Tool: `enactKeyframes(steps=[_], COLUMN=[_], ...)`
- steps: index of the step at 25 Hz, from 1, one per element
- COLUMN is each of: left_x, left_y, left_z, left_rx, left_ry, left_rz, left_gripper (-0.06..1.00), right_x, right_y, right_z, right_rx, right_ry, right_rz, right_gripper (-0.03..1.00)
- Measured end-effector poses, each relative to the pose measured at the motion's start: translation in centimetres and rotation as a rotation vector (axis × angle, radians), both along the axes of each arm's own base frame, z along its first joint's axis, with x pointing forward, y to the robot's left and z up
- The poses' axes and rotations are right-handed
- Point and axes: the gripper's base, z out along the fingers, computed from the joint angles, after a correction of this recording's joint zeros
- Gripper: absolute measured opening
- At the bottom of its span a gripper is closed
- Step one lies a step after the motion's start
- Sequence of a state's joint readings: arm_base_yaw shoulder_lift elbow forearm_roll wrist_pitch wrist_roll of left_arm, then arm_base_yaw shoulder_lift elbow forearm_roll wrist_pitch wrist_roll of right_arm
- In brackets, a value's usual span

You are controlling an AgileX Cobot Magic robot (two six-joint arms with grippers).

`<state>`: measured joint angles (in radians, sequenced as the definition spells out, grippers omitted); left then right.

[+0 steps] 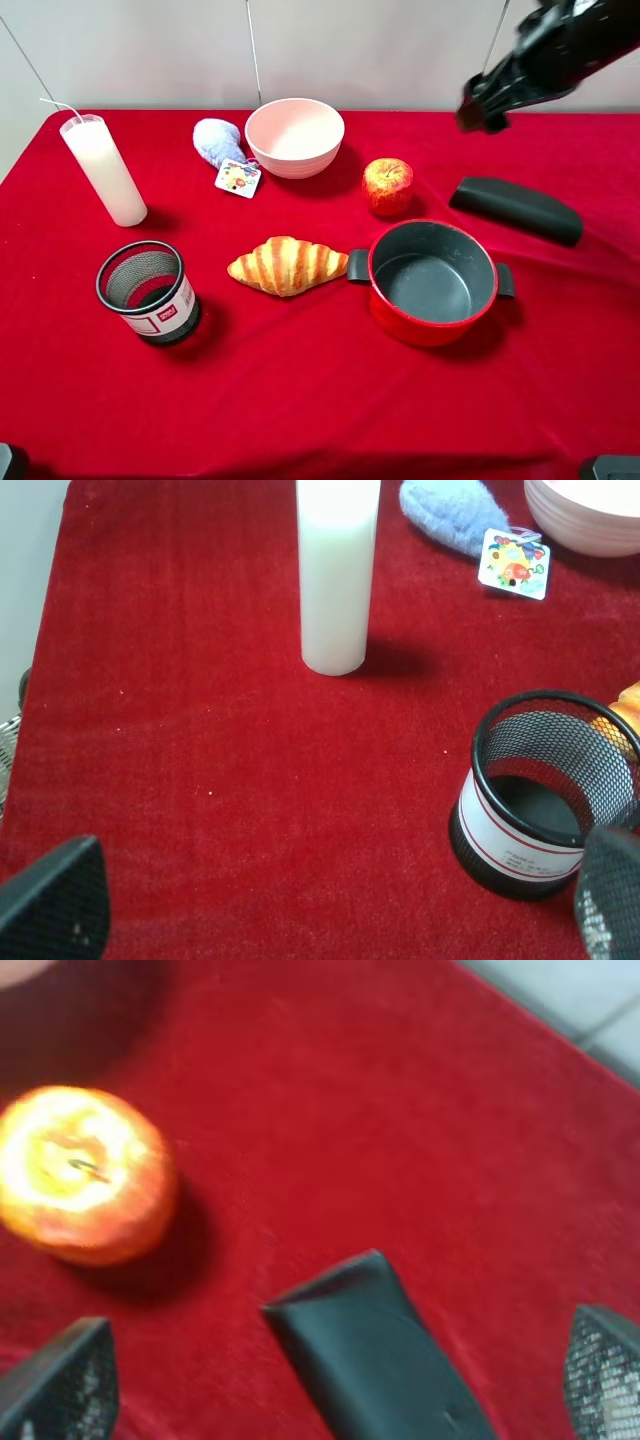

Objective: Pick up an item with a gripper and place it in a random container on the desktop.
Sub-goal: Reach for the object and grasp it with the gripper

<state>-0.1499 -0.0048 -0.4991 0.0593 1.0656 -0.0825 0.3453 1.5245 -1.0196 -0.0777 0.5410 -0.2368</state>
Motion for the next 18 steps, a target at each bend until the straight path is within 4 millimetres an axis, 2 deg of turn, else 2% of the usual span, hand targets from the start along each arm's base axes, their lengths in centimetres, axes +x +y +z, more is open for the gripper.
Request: enactKeyframes(steps=[5, 14, 18], left_x=[0.0, 0.0, 0.0], left_y=[0.0, 0.0, 0.0], left_z=[0.0, 0.0, 0.0], left_rx=[0.0, 0.0, 0.0], left_ry=[0.0, 0.0, 0.0], left_rz=[0.0, 0.0, 0.0], left_gripper=[0.9, 0.9, 0.9], right_x=[0.7, 2.3, 2.3], right_y=[1.7, 2.7, 3.5], right_z=[-2.0, -5.9, -6.7], right_rx=[0.001, 0.02, 0.013], right_ry=[0.013, 0.061, 0.074], right_rz=[0.041, 0.034, 0.057], right_gripper=[0.69, 0.69, 0.69])
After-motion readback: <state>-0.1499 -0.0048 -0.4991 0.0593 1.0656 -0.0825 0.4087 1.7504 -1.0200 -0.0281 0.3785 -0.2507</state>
